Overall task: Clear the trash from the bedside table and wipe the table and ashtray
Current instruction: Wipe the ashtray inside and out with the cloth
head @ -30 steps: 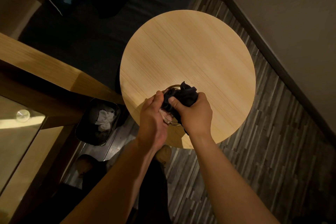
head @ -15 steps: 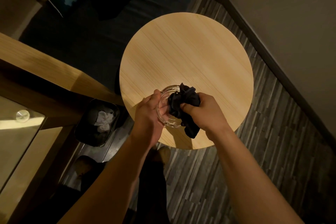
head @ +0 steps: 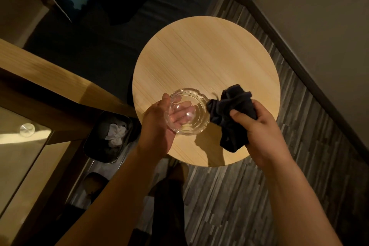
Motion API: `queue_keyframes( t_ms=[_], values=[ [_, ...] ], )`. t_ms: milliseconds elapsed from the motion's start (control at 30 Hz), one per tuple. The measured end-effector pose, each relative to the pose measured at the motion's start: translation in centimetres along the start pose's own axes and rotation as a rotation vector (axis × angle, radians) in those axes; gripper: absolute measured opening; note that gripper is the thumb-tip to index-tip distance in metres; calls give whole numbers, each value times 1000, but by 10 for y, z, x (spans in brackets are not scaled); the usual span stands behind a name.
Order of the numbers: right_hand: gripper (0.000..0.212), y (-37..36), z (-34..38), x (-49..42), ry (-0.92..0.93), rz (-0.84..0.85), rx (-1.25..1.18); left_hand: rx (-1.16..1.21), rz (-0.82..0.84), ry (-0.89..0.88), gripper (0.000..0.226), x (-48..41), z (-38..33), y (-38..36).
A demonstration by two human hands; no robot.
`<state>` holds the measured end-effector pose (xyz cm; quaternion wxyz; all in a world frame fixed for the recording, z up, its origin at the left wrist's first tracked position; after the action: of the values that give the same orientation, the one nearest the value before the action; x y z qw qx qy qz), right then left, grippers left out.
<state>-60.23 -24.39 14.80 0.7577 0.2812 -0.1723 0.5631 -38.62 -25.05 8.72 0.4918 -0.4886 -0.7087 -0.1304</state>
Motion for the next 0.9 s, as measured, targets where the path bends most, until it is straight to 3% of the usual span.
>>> queue_keyframes(
  t_ms=[233,400,567,767,900],
  values=[
    [10,-20,-42,-18,27,-113,48,97,14,-33,50,4,-9,18],
    [22,-53,-71,-22,-2,-116,51,70,13,-30,53,11,-11,25],
    [25,-65,-94,-30,58,-240,254,74,16,-33,56,16,-9,31],
    [28,-53,-89,-36,92,-294,358,98,54,-16,52,16,-9,45],
    [15,-53,-61,-4,144,-254,208,149,53,-55,67,24,-8,56]
  ],
)
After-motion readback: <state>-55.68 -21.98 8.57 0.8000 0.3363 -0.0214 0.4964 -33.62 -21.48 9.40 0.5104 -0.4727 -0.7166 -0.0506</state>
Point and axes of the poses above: each hand's wrist, its own x-axis away from the middle knuckle, its own y-axis out of the back of the hand, z = x × y, the point moved 2 cm from there along -x, towards the middle knuckle, and after that the axes turned 7 degrees about -z, right-handed, at the moved point
